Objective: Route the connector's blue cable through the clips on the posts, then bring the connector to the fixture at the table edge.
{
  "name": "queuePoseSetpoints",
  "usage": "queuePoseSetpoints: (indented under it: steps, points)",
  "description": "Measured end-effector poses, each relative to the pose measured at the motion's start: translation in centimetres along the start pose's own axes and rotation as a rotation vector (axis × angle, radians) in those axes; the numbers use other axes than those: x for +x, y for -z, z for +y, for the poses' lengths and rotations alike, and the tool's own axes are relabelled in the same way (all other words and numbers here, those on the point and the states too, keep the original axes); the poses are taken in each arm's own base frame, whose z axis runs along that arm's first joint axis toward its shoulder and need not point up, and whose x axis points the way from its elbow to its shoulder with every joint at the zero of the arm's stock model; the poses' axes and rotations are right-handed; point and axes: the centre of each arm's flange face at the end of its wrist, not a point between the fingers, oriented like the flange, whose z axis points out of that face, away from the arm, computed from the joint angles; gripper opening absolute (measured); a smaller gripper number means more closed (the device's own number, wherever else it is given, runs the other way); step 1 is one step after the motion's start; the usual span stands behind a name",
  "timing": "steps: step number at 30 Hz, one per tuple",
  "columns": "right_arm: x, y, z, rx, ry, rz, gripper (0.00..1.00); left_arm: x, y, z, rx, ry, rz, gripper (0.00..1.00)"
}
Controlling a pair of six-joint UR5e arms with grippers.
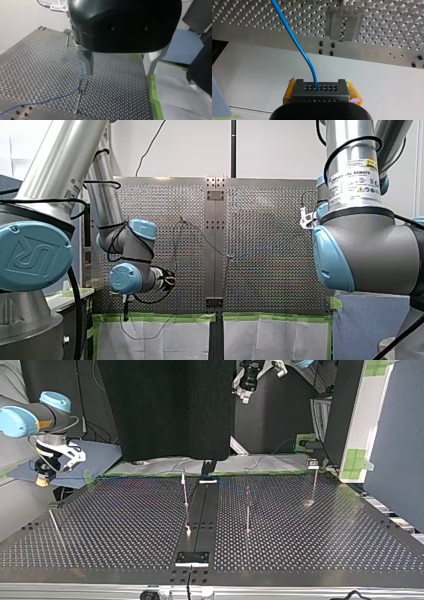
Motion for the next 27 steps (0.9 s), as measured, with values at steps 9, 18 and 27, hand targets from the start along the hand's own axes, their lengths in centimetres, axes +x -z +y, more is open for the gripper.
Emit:
queuePoseSetpoints:
  steps: [9, 18, 27]
  points:
    - [0.4, -1.1, 1.3, 0.034, -0.012, 0.019, 0.0, 0.2, 0.2, 0.2, -0.006, -0.012, 0.016, 0.98]
    - [1.2, -2.3, 2.3, 0.071, -0.034, 0.07, 0.0, 0.1, 0.1, 0.2, -0.019, -0.016, 0.021, 0.98]
    - [0.8, -3.6, 2.4, 0.125, -0.045, 0.082, 0.0, 0.0, 0.0, 0.3, -0.035, -0.035, 0.027, 0.98]
